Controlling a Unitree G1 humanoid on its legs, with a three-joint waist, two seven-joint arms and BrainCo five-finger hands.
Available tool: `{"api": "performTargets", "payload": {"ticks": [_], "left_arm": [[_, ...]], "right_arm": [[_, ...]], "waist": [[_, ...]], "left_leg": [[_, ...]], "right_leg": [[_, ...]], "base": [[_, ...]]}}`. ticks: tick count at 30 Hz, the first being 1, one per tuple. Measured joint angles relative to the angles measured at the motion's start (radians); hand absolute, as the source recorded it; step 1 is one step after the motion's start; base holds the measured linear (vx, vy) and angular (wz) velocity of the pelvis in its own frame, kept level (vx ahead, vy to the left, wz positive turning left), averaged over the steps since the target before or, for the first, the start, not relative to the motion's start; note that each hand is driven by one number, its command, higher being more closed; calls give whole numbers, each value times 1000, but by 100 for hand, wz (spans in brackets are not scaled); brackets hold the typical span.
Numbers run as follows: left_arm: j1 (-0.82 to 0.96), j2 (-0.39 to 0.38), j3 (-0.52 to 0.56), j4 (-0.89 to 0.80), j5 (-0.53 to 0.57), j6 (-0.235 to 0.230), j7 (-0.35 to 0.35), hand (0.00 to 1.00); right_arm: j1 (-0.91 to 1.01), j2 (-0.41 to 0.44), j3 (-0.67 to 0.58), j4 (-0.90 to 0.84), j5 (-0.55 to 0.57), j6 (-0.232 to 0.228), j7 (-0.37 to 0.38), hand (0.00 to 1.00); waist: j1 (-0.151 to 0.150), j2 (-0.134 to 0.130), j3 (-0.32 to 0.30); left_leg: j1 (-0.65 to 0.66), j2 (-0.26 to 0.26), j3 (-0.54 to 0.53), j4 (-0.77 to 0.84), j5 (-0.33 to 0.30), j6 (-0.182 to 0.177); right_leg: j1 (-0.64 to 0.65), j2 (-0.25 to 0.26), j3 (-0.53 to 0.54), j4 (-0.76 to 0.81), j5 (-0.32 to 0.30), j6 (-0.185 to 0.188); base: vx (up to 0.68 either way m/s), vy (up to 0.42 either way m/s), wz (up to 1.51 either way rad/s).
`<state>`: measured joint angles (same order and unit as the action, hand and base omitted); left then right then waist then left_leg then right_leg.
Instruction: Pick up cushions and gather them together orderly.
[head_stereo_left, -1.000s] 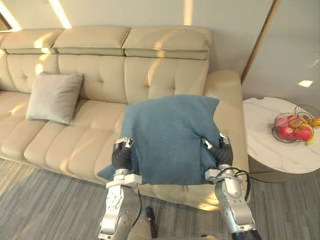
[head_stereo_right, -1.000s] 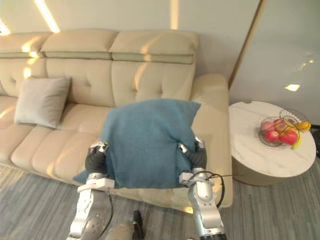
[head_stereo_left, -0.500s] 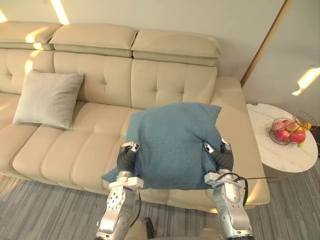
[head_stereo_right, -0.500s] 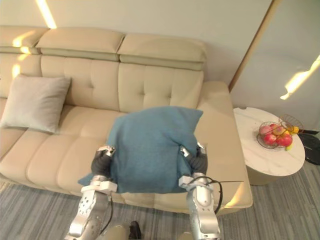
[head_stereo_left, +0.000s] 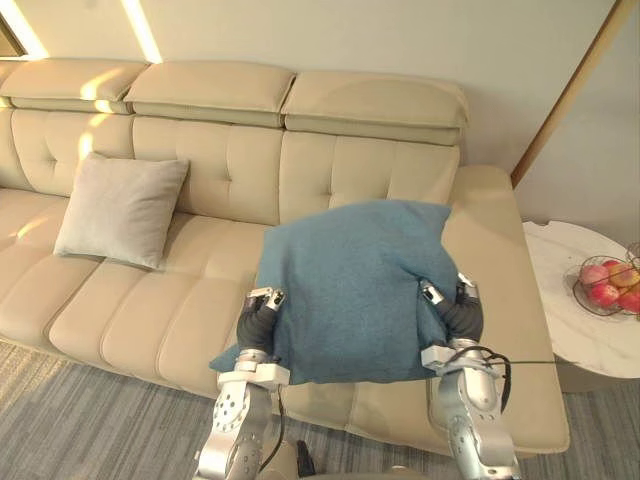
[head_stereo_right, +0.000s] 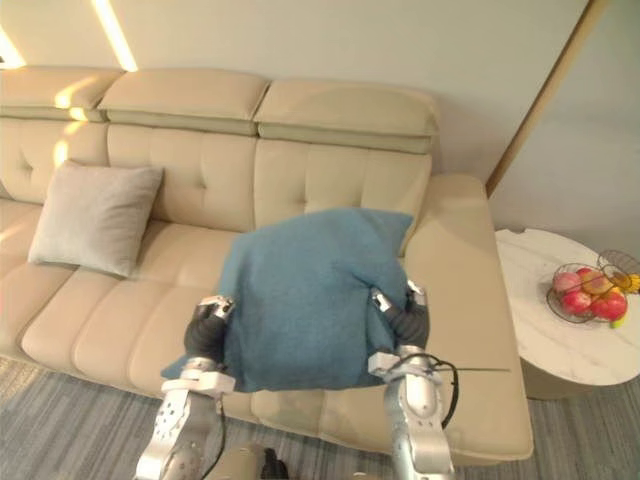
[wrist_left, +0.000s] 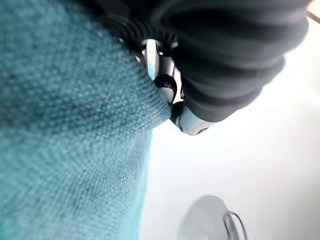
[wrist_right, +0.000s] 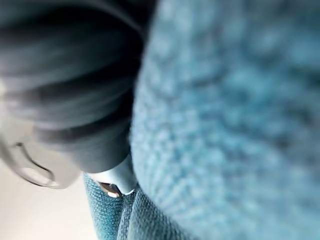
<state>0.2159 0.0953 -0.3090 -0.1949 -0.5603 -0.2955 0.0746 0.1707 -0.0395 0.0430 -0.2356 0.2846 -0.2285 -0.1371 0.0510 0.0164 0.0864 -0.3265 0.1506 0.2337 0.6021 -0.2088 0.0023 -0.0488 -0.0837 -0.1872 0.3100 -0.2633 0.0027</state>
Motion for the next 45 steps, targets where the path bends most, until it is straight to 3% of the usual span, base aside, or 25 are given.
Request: {"api": "performTargets", "payload": {"ticks": [2,5,10,16,21,25,27,30,36,38,39,42,45], "left_arm": [[-1,-18,0,1,1,1,-1,100],[-2,-3,-5,3,3,1,-1,100],[-4,24,-23,30,10,-2,-1,100],[-32,30,-39,99,45,-1,7,100],[-151,30,-38,109,84,-3,83,100],[-372,30,-18,121,139,-25,183,100],[-553,34,11,190,165,-48,244,100],[-862,105,13,339,167,-64,316,100],[-1350,174,87,679,167,-66,377,100],[-1428,175,102,761,167,-64,384,100],[-1482,175,108,813,165,-61,385,0],[-1612,175,134,931,164,-59,382,0],[-1701,157,169,1007,114,-60,336,0]], "right_arm": [[2,3,-4,-9,-1,-2,-1,100],[16,28,-10,-9,-5,-2,-1,100],[33,48,-17,20,-9,-2,-1,100],[-9,39,-37,105,-31,-2,-13,100],[-122,39,-34,104,-92,-2,-87,100],[-306,35,-36,107,-134,-7,-188,100],[-479,-1,-45,180,-160,-10,-244,100],[-772,-82,-94,346,-165,-8,-299,100],[-1265,-186,-144,694,-155,3,-344,100],[-1337,-194,-153,768,-152,5,-349,100],[-1382,-204,-157,813,-141,9,-355,0],[-1487,-236,-159,931,-114,24,-371,0],[-1564,-252,-154,1049,-39,51,-357,0]], "waist": [[0,5,-10],[-6,-31,-24],[-7,-51,-39],[-16,-50,-39],[-12,-49,-32],[-5,-42,-24],[2,-30,-14],[11,-15,5],[15,15,135],[14,18,139],[13,18,140],[14,19,161],[15,17,173]], "left_leg": [[74,-1,-65,-198,35,-76],[89,-39,-37,-250,45,-68],[140,-76,-8,-325,62,-46],[100,-79,4,-431,135,-41],[14,-58,31,-443,169,-34],[-105,-55,32,-440,201,-27],[-175,-49,29,-444,229,-24],[-272,-45,18,-499,312,-18],[-345,-52,-10,-647,451,-22],[-372,-53,-27,-669,474,-33],[-396,-52,-35,-680,484,-41],[-445,-47,-48,-703,504,-48],[-511,-40,-51,-703,514,-62]], "right_leg": [[-5,-2,34,-10,7,22],[1,-32,51,-70,28,56],[34,-56,89,-146,67,71],[-38,-39,121,-219,154,62],[-148,-21,147,-211,198,61],[-277,-18,151,-188,206,64],[-358,-14,148,-165,218,61],[-469,-4,141,-172,260,62],[-601,11,127,-173,306,57],[-636,11,118,-173,311,57],[-662,12,111,-173,312,57],[-713,16,92,-173,315,54],[-771,21,77,-174,315,54]], "base": [[96,168,-27],[82,147,-15],[60,94,-16],[-39,11,-16],[-124,6,-17],[-189,14,-5],[-177,8,0],[-145,5,9],[-86,5,4],[-27,12,5],[1,11,8],[25,3,7],[31,-11,6]]}}
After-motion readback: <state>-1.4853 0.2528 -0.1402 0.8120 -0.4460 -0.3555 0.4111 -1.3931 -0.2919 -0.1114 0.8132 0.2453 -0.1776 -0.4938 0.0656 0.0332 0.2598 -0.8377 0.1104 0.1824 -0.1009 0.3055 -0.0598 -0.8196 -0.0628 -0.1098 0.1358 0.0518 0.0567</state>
